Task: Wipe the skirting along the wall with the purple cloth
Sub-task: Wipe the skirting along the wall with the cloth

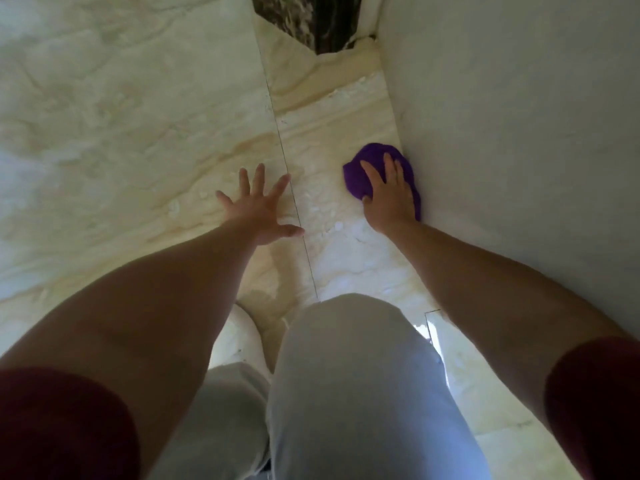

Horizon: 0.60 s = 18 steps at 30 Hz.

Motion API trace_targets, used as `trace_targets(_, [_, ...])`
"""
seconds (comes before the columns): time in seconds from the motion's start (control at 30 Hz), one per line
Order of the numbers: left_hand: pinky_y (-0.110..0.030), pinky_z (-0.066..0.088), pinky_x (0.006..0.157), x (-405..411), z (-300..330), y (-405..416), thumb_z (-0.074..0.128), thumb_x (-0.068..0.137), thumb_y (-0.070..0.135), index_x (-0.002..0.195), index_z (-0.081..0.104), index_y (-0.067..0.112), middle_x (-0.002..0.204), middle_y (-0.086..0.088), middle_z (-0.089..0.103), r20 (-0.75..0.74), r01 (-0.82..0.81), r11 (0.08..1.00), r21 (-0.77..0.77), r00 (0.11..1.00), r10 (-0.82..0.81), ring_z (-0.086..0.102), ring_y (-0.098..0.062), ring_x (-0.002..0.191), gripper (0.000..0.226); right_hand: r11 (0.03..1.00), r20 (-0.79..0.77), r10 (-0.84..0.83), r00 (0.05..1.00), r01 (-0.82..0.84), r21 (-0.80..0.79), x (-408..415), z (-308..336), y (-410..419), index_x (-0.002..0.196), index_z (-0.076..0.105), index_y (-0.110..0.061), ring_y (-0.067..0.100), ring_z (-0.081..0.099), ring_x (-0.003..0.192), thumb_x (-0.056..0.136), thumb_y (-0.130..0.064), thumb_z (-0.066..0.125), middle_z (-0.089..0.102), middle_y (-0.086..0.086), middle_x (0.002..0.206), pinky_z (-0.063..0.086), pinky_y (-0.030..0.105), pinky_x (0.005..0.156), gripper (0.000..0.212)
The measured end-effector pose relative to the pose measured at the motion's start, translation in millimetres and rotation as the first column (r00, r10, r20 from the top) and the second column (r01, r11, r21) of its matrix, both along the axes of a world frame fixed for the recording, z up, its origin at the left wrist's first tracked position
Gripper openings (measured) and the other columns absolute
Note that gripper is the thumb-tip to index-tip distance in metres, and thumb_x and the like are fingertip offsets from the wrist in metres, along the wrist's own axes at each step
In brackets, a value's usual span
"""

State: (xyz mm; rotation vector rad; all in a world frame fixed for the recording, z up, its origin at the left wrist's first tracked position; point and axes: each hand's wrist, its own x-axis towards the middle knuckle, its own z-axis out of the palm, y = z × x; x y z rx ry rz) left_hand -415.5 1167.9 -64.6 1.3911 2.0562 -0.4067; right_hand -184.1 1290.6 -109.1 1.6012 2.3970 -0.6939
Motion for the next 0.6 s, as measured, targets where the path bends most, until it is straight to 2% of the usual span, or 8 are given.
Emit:
trace_targets(0.3, [-0.082,0.007,0.106,-63,-38,46,0.063,0.062,0.083,0.152,-0.012,0.047,0.163,-0.003,-0.029,0.014,-0.003,1.000,0.005,1.000,0.003,-0.025,-0.033,0.149,0.122,0.998,-0.034,-0.055,0.998,0.056,0.037,-70,-12,89,0.157,0.020,-0.036,0.030,0.001,0.156,0.096,-0.025,0.052,0.001,0.006,0.170,0.015,0.049,0.124,0.069])
trace_targets(0.6, [-0.082,0.009,0.105,-75,-48,44,0.072,0.065,0.072,0.149,-0.014,0.051,0.160,0.001,-0.036,0.055,0.020,0.999,0.028,0.998,-0.022,-0.031,-0.034,0.147,0.122,0.999,0.015,-0.049,0.999,0.049,0.001,-127,-3,167,0.157,0.017,-0.039,0.028,0.000,0.156,0.097,-0.029,0.053,-0.004,0.005,0.170,0.018,0.047,0.125,0.070])
